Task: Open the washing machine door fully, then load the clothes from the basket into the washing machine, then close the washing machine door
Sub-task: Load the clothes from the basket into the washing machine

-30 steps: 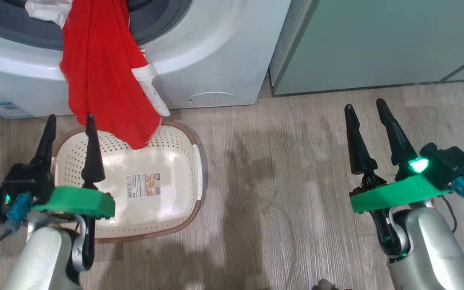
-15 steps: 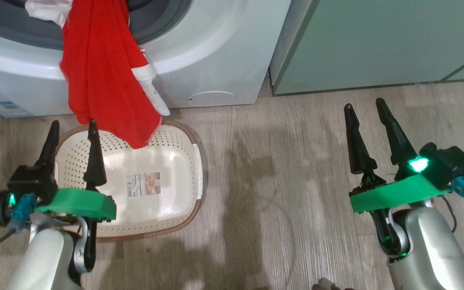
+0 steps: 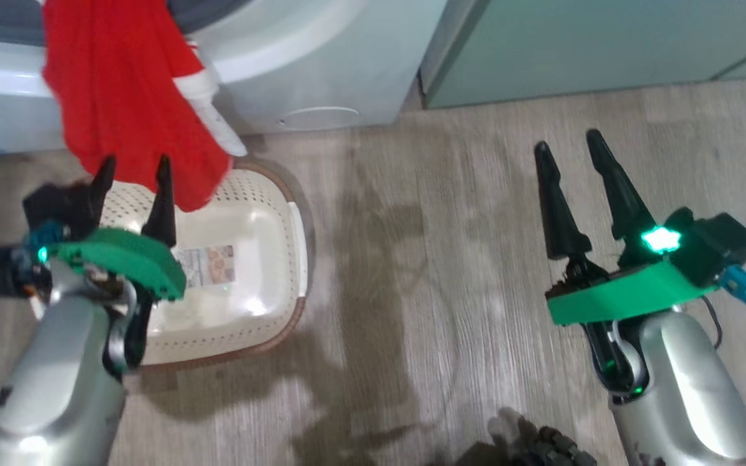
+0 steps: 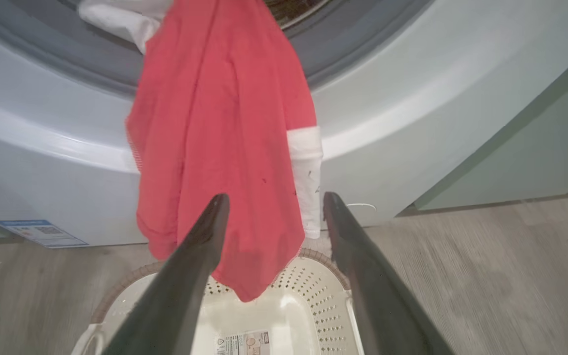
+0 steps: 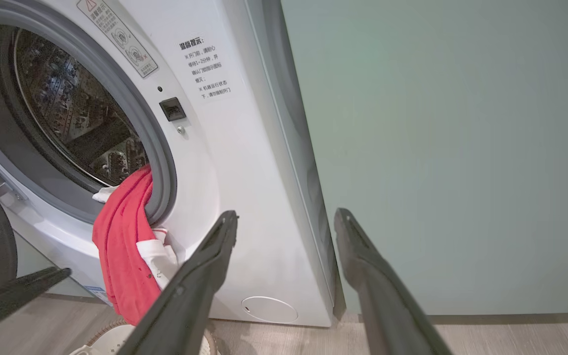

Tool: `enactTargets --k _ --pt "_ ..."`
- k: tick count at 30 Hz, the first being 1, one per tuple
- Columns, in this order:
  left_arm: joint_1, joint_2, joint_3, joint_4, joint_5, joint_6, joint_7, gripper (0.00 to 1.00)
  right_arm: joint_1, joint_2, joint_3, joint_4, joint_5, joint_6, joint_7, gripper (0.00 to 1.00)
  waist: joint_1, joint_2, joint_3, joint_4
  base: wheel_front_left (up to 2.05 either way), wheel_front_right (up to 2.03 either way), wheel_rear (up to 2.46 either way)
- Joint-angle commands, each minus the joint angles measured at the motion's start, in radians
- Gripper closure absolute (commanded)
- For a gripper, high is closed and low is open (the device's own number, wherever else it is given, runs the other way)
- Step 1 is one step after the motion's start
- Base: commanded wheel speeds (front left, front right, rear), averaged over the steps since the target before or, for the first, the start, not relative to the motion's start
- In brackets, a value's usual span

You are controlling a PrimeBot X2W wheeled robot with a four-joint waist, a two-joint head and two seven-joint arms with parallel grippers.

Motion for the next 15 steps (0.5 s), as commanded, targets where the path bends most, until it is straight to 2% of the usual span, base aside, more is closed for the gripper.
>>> enactTargets --k 1,7,15 --pt "-0.062 0.019 0.027 0.018 -0.009 -0.014 0.015 0.00 -0.022 0.000 0.034 -0.039 0.011 0.000 -0.006 0.00 0.0000 0.0000 0.041 -0.032 0.00 0.00 0.00" --pt "-0.222 0.025 0.020 0.221 -0.025 -0.060 0.059 0.00 -0.052 0.000 0.059 -0.059 0.038 0.000 -0.006 0.00 0.0000 0.0000 0.103 -0.079 0.00 0.00 0.00" --pt "-0.381 0.037 0.054 0.465 -0.072 -0.084 0.105 0.00 -0.069 0.000 0.076 -0.069 0.065 0.000 -0.006 0.00 0.0000 0.0000 0.145 -0.121 0.00 0.00 0.00"
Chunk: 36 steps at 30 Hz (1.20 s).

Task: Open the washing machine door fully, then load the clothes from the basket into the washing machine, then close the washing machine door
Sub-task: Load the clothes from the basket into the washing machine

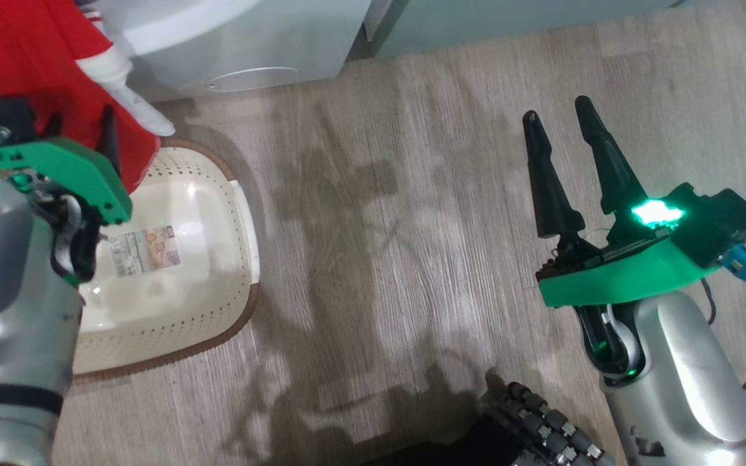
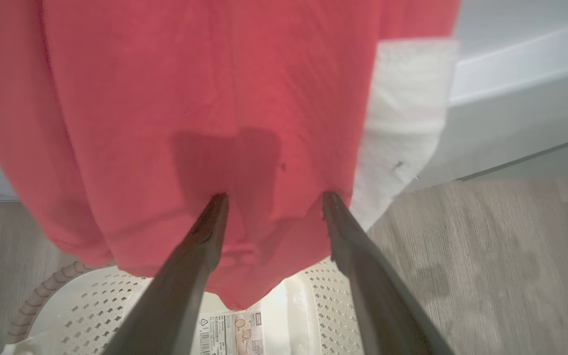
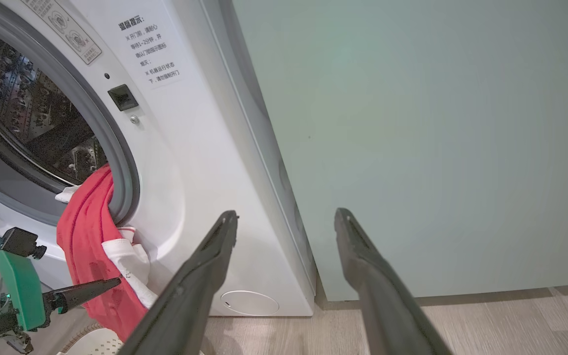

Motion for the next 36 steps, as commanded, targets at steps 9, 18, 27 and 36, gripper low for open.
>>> enactTargets --k 9,18,27,36 --pt "-0.169 0.053 0.047 0.166 -0.033 -0.028 0.044 0.14 -0.016 0.000 0.046 -0.034 0.027 0.000 -0.006 0.00 -0.0002 0.0000 0.028 -0.034 0.00 0.00 0.00" --pt "-0.225 0.057 0.025 0.281 -0.022 -0.050 0.020 1.00 -0.011 0.000 0.034 -0.031 0.042 0.000 -0.006 0.00 -0.0002 0.0000 0.023 -0.038 0.00 0.00 0.00" --pt "-0.163 0.039 0.023 0.293 -0.043 -0.093 -0.052 1.00 -0.001 0.000 0.018 -0.025 0.030 0.000 -0.006 0.00 -0.0002 0.0000 -0.003 0.008 0.00 0.00 0.00" --pt "-0.041 0.022 0.026 0.133 -0.049 -0.082 -0.175 1.00 0.015 0.000 -0.011 -0.016 0.001 0.000 -0.006 0.00 -0.0002 0.0000 -0.046 0.063 0.00 0.00 0.00"
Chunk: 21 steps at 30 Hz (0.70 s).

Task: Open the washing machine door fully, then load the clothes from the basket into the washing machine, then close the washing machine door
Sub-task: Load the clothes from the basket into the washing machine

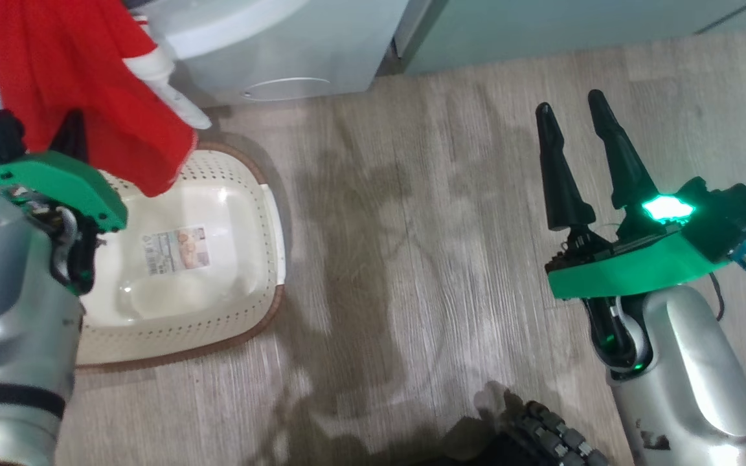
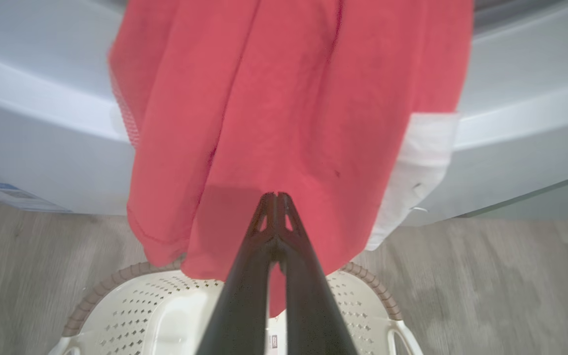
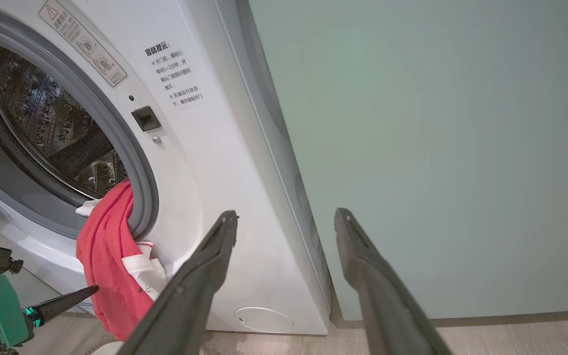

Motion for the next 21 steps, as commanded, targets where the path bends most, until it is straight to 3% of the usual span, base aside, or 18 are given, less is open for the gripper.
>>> enactTargets --k 1,2,3,4,14,21 --pt "0.019 0.027 0.024 -0.050 -0.003 0.007 -0.016 1.00 0.028 0.000 0.009 -0.027 -0.007 0.000 -0.006 0.00 0.0000 0.0000 -0.015 0.015 0.00 0.00 0.00" --pt "0.040 0.025 0.027 -0.087 -0.002 0.016 -0.026 0.69 0.031 0.000 0.004 -0.025 -0.011 0.000 -0.006 0.00 0.0000 0.0000 -0.023 0.021 0.00 0.00 0.00" --pt "0.063 0.025 0.031 -0.127 -0.002 0.028 -0.035 0.25 0.034 0.000 -0.001 -0.024 -0.015 0.000 -0.006 0.00 0.0000 0.0000 -0.031 0.026 0.00 0.00 0.00" --pt "0.087 0.025 0.035 -0.169 -0.001 0.039 -0.041 0.00 0.037 0.000 -0.006 -0.022 -0.019 0.000 -0.006 0.00 0.0000 0.0000 -0.040 0.032 0.00 0.00 0.00" --pt "0.305 0.032 0.080 -0.642 0.063 0.159 -0.071 0.00 0.060 0.000 -0.057 0.006 -0.079 0.000 -0.006 0.00 0.0000 0.0000 -0.140 0.088 0.00 0.00 0.00" --pt "0.432 0.040 0.080 -0.840 0.135 0.212 -0.073 0.00 0.084 0.000 -0.072 0.027 -0.123 0.000 -0.006 0.00 0.0000 0.0000 -0.233 0.106 0.00 0.00 0.00"
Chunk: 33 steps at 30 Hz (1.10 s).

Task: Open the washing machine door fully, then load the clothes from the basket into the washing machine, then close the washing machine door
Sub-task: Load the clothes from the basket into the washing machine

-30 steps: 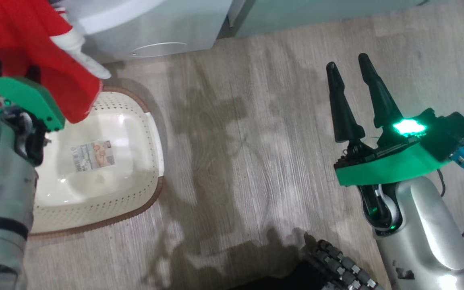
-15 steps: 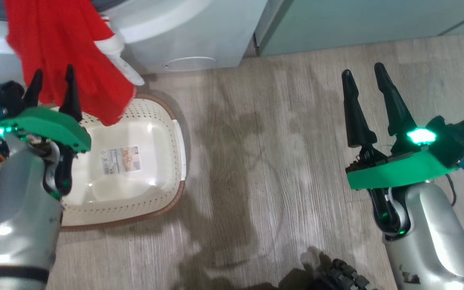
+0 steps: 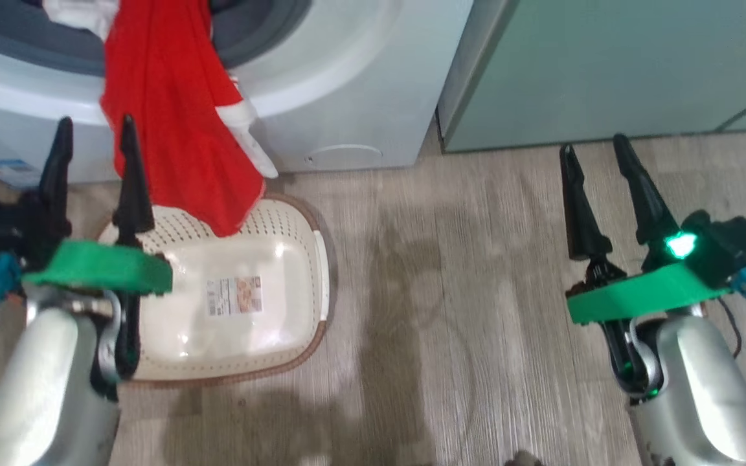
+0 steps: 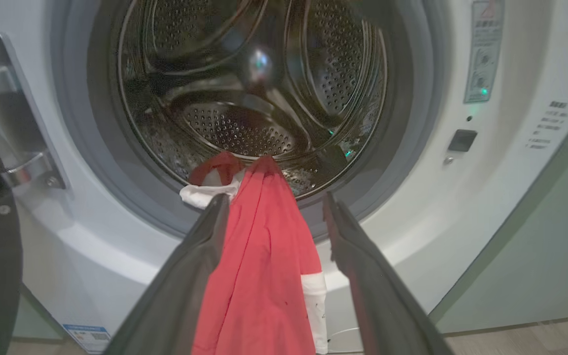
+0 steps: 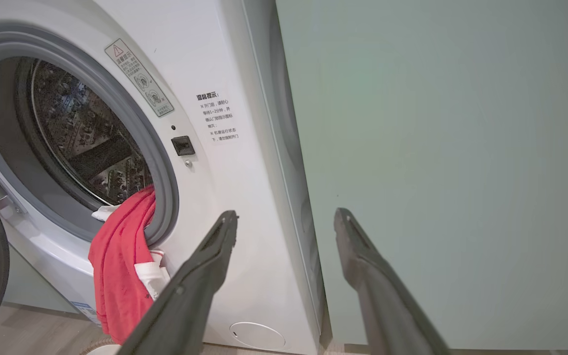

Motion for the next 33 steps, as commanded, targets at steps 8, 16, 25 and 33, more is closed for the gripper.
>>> enactTargets --k 8,16,25,33 --pt "0.179 0.033 -0.001 -0.169 0.065 0.065 0.002 0.00 0.090 0.000 -0.015 -0.050 -0.040 0.000 0.016 0.00 0.0001 0.0000 -0.136 0.018 0.00 0.00 0.00" --pt "0.291 0.022 -0.020 -0.196 0.070 0.086 0.000 0.00 0.188 0.000 -0.033 -0.106 -0.049 0.000 0.064 0.00 0.0001 0.0000 -0.237 0.026 0.00 0.00 0.00" --pt "0.373 0.022 -0.032 -0.209 0.074 0.089 -0.003 0.00 0.275 0.000 -0.046 -0.164 -0.040 0.000 0.102 0.00 0.0001 0.0000 -0.310 0.024 0.00 0.00 0.00" --pt "0.415 0.028 -0.036 -0.213 0.071 0.103 0.008 0.00 0.318 0.000 -0.053 -0.195 -0.036 0.000 0.120 0.00 0.0001 0.0000 -0.339 0.021 0.00 0.00 0.00"
